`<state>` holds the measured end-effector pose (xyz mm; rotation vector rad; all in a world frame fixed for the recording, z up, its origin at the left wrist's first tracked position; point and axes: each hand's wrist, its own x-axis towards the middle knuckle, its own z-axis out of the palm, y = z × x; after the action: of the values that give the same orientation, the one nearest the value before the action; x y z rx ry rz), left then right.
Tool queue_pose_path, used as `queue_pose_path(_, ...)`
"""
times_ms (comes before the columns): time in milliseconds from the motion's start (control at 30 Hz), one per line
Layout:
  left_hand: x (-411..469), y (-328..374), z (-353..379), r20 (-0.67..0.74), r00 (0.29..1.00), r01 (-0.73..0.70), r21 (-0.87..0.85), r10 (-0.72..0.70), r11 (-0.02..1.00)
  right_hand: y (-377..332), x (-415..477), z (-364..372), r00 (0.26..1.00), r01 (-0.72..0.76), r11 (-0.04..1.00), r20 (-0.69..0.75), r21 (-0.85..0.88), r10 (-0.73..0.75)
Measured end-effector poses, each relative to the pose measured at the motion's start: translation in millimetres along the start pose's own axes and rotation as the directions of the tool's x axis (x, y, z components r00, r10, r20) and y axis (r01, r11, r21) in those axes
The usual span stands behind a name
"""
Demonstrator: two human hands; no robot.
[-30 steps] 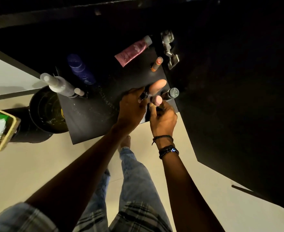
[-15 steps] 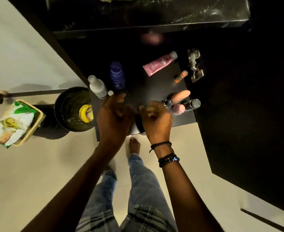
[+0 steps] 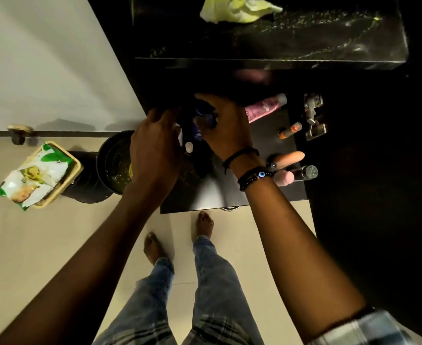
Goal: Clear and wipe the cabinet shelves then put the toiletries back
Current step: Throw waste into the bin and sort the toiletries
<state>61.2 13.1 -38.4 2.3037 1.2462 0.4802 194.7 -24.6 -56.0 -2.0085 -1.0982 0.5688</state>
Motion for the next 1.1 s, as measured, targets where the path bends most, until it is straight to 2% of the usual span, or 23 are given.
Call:
queue_pose_path(67, 2.3, 2.6, -1.5, 0.022, 0.999, -0.027, -0.003, 0.027, 1.0, -1.2, -1.3, -3.9, 1.0, 0.002, 1.0, 0.003, -0.03, -0.002)
queue_pose_path(167, 2.8, 9.8, -5.4, 0.031, 0.999, -0.038, -0.041, 0.04, 0.998, -0.7, -1.5, -21.0, 0.997, -0.019, 0.992, -0.079, -0.128, 0.009)
queue_pose_path(233, 3.7, 19.5, -7.9, 0.005, 0.997, -0.079, -0.061, 0.079, 0.995, 7.2, -0.7, -37.9, 0.987, -0.085, 0.977, -0.15, -0.197, 0.056)
queue_pose_path(333, 7.0, 41.9, -6.5, -0.022, 0.987, -0.161, -0.099, 0.16, 0.982, 23.9, -5.5, -68.8, 0.955, -0.202, 0.958, -0.259, -0.201, 0.147)
queue_pose_path(500, 17.9, 88.2, 18.8, 0.021, 0.974, -0.221, -0.145, 0.227, 0.964, 45.7, -18.8, -116.5, 0.899, -0.361, 0.896, -0.354, -0.258, 0.26)
queue_pose_path(700, 28.4, 125.5, 59.0, 0.067, 0.953, -0.274, -0.233, 0.297, 0.933, 56.8, -28.6, -129.1, 0.869, -0.437, 0.851, -0.379, -0.29, 0.317)
queue_pose_path(900, 33.2, 135.2, 91.6, 0.189, 0.95, -0.206, -0.215, 0.248, 0.955, 65.0, -34.4, -125.9, 0.858, -0.459, 0.843, -0.388, -0.28, 0.338)
queue_pose_path(1100, 32.7, 137.7, 97.0, 0.169, 0.946, -0.229, -0.25, 0.275, 0.941, 69.7, -35.8, -123.9, 0.87, -0.437, 0.849, -0.379, -0.296, 0.315)
